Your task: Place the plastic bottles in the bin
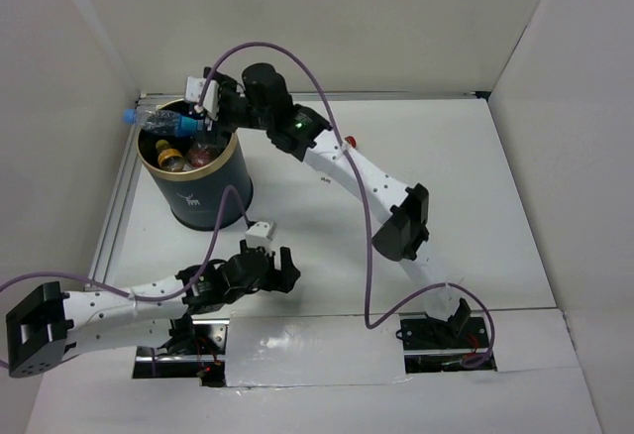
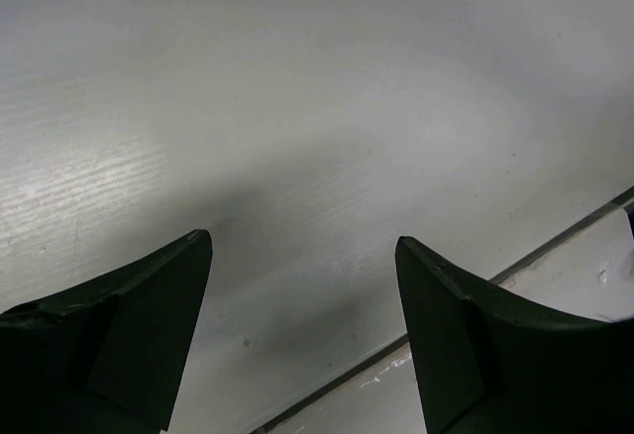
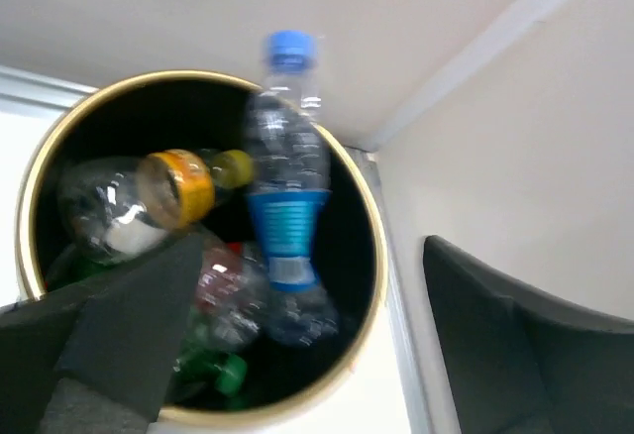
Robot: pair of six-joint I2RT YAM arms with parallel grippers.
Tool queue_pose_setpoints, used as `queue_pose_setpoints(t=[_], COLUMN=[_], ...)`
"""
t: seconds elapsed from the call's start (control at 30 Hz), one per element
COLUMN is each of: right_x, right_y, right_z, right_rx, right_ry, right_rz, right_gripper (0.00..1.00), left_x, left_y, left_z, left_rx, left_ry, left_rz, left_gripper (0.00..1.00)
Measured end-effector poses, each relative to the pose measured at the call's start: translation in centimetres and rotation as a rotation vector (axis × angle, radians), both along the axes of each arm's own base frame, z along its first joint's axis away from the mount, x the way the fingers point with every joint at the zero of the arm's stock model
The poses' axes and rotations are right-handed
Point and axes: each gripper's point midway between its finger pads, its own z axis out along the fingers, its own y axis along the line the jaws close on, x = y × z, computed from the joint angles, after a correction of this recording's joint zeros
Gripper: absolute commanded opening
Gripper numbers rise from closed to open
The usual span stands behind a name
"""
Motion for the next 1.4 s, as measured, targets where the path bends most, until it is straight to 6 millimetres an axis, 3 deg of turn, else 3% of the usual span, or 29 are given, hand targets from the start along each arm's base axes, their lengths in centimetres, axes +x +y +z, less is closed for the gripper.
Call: queue_pose_setpoints(t=[0.07, 0.13, 0.17, 0.2, 0.23, 0.27, 0.3, 0.33, 0.4, 0.43, 0.47, 0.5, 0.57, 0.63, 0.7, 0.87, 1.03, 1.17, 1.3, 1.33, 1.4], right_x=[0.6, 2.2, 3.6, 5.3, 6.9, 8.7, 10.5, 11.6, 12.8, 12.3, 11.1, 9.6, 6.2, 2.3, -0.9, -6.5, -7.8, -8.3, -8.7, -8.8, -9.1], right_y=[-1.8, -5.7, -8.5, -11.8, -15.7, -20.3, -25.3, -30.2, -41.1, -45.8, -49.8, -53.1, -56.7, -57.8, -57.3, -55.0, -54.5, -54.4, -54.1, -54.0, -53.8], right_z=[1.8, 3.8, 4.9, 5.8, 6.7, 6.8, 6.6, 6.0, 2.7, 0.6, -2.0, -4.6, -8.4, -11.1, -11.8, -9.8, -9.3, -10.2, -10.3, -10.3, -10.4], right_rx=[0.022, 0.047, 0.057, 0.072, 0.083, 0.085, 0.090, 0.088, 0.068, 0.059, 0.049, 0.040, 0.026, -0.002, -0.021, -0.031, -0.015, -0.009, -0.004, -0.003, 0.001], right_ry=[0.005, 0.042, 0.055, 0.069, 0.088, 0.124, 0.158, 0.191, 0.300, 0.357, 0.439, 0.518, 0.628, 0.714, 0.729, 0.645, 0.640, 0.677, 0.696, 0.697, 0.700], right_rz=[-0.034, -0.111, -0.166, -0.224, -0.291, -0.369, -0.457, -0.532, -0.711, -0.780, -0.846, -0.895, -0.940, -0.939, -0.904, -0.823, -0.797, -0.792, -0.782, -0.779, -0.772], right_gripper=[0.05, 0.00, 0.00, 0.00, 0.33, 0.55, 0.72, 0.81, 0.89, 0.89, 0.90, 0.90, 0.92, 0.92, 0.93, 0.93, 0.93, 0.93, 0.93, 0.93, 0.93], left_x=[0.6, 1.9, 2.8, 4.1, 5.3, 6.8, 8.5, 10.2, 13.8, 15.4, 17.2, 19.1, 22.0, 25.0, 27.3, 31.9, 35.0, 37.0, 38.7, 38.7, 39.3], left_y=[-0.5, -1.5, -2.2, -2.9, -3.6, -4.3, -4.9, -5.4, -6.2, -6.5, -6.9, -7.3, -8.0, -8.9, -9.5, -10.8, -11.2, -10.4, -9.2, -9.1, -8.6], left_z=[0.4, 1.5, 2.1, 3.1, 3.7, 4.2, 4.8, 5.1, 5.3, 5.3, 5.2, 5.0, 4.5, 4.2, 3.8, 2.2, -0.6, -0.9, -0.6, -0.8, -0.5], left_rx=[0.023, 0.042, 0.050, 0.061, 0.065, 0.084, 0.102, 0.126, 0.181, 0.213, 0.244, 0.287, 0.360, 0.425, 0.487, 0.642, 0.757, 0.805, 0.797, 0.785, 0.769], left_ry=[-0.024, -0.054, -0.074, -0.104, -0.124, -0.143, -0.165, -0.183, -0.218, -0.233, -0.247, -0.264, -0.291, -0.324, -0.357, -0.433, -0.461, -0.483, -0.463, -0.445, -0.443], left_rz=[-0.007, -0.008, -0.012, -0.014, -0.009, -0.011, -0.010, -0.012, -0.012, -0.015, -0.019, -0.024, -0.037, -0.053, -0.071, -0.119, -0.157, -0.153, -0.126, -0.143, -0.135], left_gripper=[0.86, 0.75, 0.57, 0.50, 0.45, 0.42, 0.45, 0.51, 0.75, 0.84, 0.86, 0.90, 0.92, 0.92, 0.93, 0.94, 0.94, 0.95, 0.77, 0.66, 0.62])
